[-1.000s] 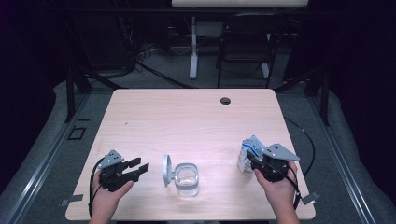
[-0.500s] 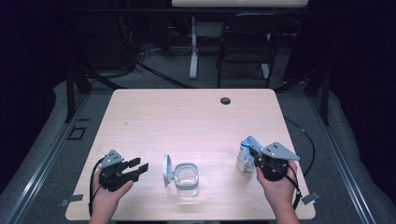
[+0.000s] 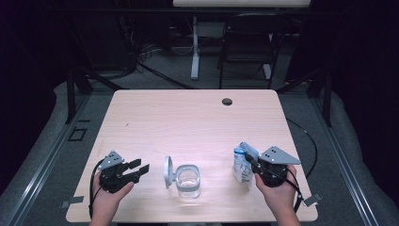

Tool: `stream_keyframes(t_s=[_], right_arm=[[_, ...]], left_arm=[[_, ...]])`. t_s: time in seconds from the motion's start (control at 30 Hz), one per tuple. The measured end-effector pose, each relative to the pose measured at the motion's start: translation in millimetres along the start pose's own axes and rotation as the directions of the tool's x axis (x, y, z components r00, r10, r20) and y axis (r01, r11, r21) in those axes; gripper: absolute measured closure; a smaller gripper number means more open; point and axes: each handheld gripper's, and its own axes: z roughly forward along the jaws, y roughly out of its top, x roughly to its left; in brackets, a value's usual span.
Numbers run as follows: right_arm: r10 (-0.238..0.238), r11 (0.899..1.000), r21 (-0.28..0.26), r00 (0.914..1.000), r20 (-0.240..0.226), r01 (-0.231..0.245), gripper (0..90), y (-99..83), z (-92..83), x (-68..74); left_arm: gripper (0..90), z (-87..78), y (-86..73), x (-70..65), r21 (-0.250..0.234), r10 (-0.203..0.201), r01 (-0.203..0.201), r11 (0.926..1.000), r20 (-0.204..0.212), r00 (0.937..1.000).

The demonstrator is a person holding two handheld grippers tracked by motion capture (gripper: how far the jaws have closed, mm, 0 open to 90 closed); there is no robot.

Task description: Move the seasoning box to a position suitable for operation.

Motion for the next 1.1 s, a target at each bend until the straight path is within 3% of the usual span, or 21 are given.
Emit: stream_keyframes(t_s=[0.17,0.47,0.53,0.7,1.1], right_arm=[[-0.007,1.0,-0.016,0.9977,-0.067,0.006,90.0,-4.6,-6.8,4.8],[-0.032,0.999,-0.03,0.9911,-0.129,0.029,90.0,-12.3,-15.0,1.0],[-0.044,0.999,-0.038,0.99,-0.134,0.039,90.0,-14.6,-15.7,-1.3],[-0.017,0.999,-0.052,0.9883,-0.151,0.009,89.7,-20.7,-18.2,-9.7],[-0.018,0.998,-0.058,0.9909,-0.134,0.011,83.1,-22.2,-19.1,-9.2]], left_arm=[[54.5,0.1,0.0,-0.2,0.0,0.0,0.0,1.0,-0.001,1.0],[54.6,0.9,-0.2,-0.5,0.004,0.006,-0.006,1.0,0.001,1.0],[54.6,1.0,-0.3,-0.6,0.001,0.005,-0.005,1.0,-0.001,1.0],[54.6,0.3,0.0,-0.3,0.0,0.006,-0.006,1.0,0.0,1.0],[54.5,1.0,-0.7,-0.2,0.005,0.005,-0.005,1.0,0.0,1.0]])
